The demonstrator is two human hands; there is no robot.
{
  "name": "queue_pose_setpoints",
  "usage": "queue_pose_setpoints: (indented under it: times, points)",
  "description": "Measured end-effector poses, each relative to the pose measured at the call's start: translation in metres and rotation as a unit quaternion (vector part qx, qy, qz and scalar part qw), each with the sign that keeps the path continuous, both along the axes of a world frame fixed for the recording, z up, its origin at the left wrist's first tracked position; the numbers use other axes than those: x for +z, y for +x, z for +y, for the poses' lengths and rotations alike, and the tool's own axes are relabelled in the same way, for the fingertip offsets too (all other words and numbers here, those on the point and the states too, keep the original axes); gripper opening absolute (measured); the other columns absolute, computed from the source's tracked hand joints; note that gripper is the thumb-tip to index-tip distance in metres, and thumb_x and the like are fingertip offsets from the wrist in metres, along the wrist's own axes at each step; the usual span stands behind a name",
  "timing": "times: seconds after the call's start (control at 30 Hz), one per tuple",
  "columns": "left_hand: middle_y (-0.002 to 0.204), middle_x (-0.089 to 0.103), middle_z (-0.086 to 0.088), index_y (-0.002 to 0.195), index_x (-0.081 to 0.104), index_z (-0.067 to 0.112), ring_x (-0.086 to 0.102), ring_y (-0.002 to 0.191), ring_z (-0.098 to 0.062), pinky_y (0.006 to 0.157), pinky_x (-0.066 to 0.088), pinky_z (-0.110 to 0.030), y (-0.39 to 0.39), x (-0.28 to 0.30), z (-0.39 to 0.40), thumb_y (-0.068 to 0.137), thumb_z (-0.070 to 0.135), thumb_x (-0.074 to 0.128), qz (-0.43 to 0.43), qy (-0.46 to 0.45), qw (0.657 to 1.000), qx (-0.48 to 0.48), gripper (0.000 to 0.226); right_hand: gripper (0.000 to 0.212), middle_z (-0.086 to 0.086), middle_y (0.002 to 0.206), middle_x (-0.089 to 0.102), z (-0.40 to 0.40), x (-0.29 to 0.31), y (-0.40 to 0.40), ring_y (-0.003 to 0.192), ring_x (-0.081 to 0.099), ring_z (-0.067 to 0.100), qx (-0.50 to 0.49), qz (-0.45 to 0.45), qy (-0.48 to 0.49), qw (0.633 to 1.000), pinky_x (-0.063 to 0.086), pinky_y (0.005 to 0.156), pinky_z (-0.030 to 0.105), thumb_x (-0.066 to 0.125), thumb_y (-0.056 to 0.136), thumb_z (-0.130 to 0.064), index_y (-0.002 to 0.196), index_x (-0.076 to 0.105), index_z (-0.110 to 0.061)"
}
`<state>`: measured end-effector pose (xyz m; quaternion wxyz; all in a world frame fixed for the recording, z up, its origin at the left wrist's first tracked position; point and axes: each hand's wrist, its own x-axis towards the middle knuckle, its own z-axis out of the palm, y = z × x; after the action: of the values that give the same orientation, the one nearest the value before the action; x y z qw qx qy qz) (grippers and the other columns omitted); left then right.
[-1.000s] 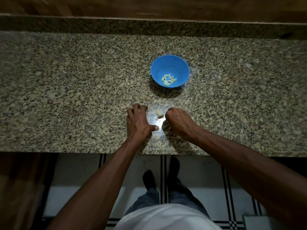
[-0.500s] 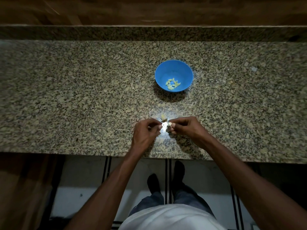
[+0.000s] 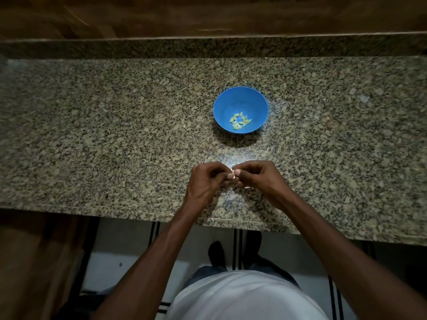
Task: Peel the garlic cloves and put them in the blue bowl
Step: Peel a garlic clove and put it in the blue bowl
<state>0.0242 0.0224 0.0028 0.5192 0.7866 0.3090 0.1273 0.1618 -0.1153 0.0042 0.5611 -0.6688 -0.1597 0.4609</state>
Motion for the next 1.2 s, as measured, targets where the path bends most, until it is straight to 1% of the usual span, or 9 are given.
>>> queue_pose_setpoints:
  times: [0.3, 0.37, 0.47, 0.57, 0.67, 0.77, 0.97, 1.07, 1.2]
  points:
    - [0.080, 0.077, 0.001, 0.090, 0.076, 0.014, 0.075, 0.071, -0.018, 0.069, 0.064, -0.044, 0.008, 0.000, -0.005, 0.096, 0.012, 0.071, 0.032, -0.013, 0.999, 0.023, 0.008, 0.012, 0.013, 0.091, 0.080, 0.008, -0.010, 0.016, 0.081, 0.076, 0.025, 0.053, -0.020, -0.008, 0.998, 0.061, 0.074, 0.032, 0.074, 0.098, -0.012, 0.103, 0.081, -0.003]
    - [0.079, 0.075, 0.003, 0.090, 0.073, 0.017, 0.072, 0.072, -0.013, 0.066, 0.062, -0.038, 0.009, -0.004, -0.007, 0.098, 0.015, 0.068, 0.051, 0.011, 0.998, 0.035, 0.010, 0.013, 0.016, 0.094, 0.080, 0.008, -0.011, 0.014, 0.086, 0.077, 0.026, 0.049, 0.013, 0.001, 0.999, 0.063, 0.077, 0.033, 0.073, 0.098, -0.010, 0.105, 0.080, -0.001]
    - [0.074, 0.068, 0.006, 0.086, 0.068, 0.019, 0.062, 0.064, -0.002, 0.055, 0.047, -0.019, 0.014, -0.006, -0.015, 0.100, 0.010, 0.062, 0.068, 0.032, 0.995, 0.062, 0.017, 0.017, 0.017, 0.102, 0.080, 0.004, -0.012, 0.010, 0.097, 0.077, 0.028, 0.036, 0.073, 0.034, 0.996, 0.064, 0.084, 0.034, 0.075, 0.096, -0.008, 0.110, 0.079, 0.000]
    - [0.071, 0.064, 0.004, 0.089, 0.064, 0.016, 0.056, 0.058, 0.001, 0.050, 0.038, -0.012, 0.018, -0.004, -0.025, 0.103, 0.007, 0.056, 0.081, 0.031, 0.994, 0.073, 0.018, 0.019, 0.020, 0.101, 0.079, 0.003, -0.012, 0.001, 0.091, 0.078, 0.023, -0.002, 0.102, 0.046, 0.994, 0.061, 0.078, 0.028, 0.077, 0.093, -0.006, 0.110, 0.078, 0.002]
    - [0.074, 0.068, -0.001, 0.090, 0.062, 0.017, 0.061, 0.061, -0.003, 0.053, 0.048, -0.023, 0.017, -0.012, -0.026, 0.104, 0.011, 0.056, 0.074, 0.005, 0.992, 0.105, 0.017, 0.019, 0.023, 0.102, 0.078, 0.008, -0.014, -0.005, 0.090, 0.077, 0.023, -0.035, 0.126, 0.049, 0.990, 0.062, 0.080, 0.030, 0.076, 0.093, -0.006, 0.111, 0.077, 0.002]
    - [0.081, 0.072, -0.004, 0.093, 0.065, 0.016, 0.071, 0.074, -0.019, 0.064, 0.058, -0.038, 0.017, -0.017, -0.017, 0.104, 0.014, 0.058, 0.074, -0.043, 0.989, 0.117, 0.013, 0.021, 0.020, 0.104, 0.079, 0.012, -0.017, -0.005, 0.099, 0.077, 0.030, -0.031, 0.125, 0.043, 0.991, 0.062, 0.088, 0.037, 0.079, 0.092, -0.010, 0.112, 0.079, -0.002]
    - [0.088, 0.075, -0.006, 0.093, 0.068, 0.008, 0.073, 0.081, -0.014, 0.067, 0.057, -0.025, 0.013, -0.019, 0.002, 0.099, 0.005, 0.064, 0.052, -0.092, 0.989, 0.100, 0.009, 0.022, 0.019, 0.103, 0.079, 0.014, -0.015, -0.009, 0.092, 0.077, 0.027, -0.057, 0.127, 0.039, 0.989, 0.064, 0.088, 0.037, 0.077, 0.091, -0.001, 0.113, 0.078, 0.000]
    - [0.090, 0.075, -0.005, 0.092, 0.070, 0.013, 0.074, 0.086, -0.018, 0.073, 0.061, -0.030, 0.009, -0.023, 0.007, 0.096, 0.008, 0.070, 0.035, -0.112, 0.989, 0.089, 0.006, 0.028, 0.021, 0.104, 0.079, 0.014, -0.017, -0.012, 0.091, 0.077, 0.028, -0.077, 0.127, 0.015, 0.989, 0.065, 0.080, 0.033, 0.076, 0.091, 0.001, 0.119, 0.075, 0.000]
    - [0.094, 0.077, -0.001, 0.097, 0.075, 0.010, 0.074, 0.088, -0.012, 0.077, 0.060, -0.024, 0.004, -0.024, 0.007, 0.092, 0.003, 0.074, 0.033, -0.100, 0.992, 0.064, 0.009, 0.029, 0.026, 0.105, 0.076, 0.010, -0.017, -0.016, 0.092, 0.077, 0.032, -0.098, 0.154, 0.002, 0.983, 0.065, 0.081, 0.036, 0.077, 0.090, 0.002, 0.119, 0.074, -0.001]
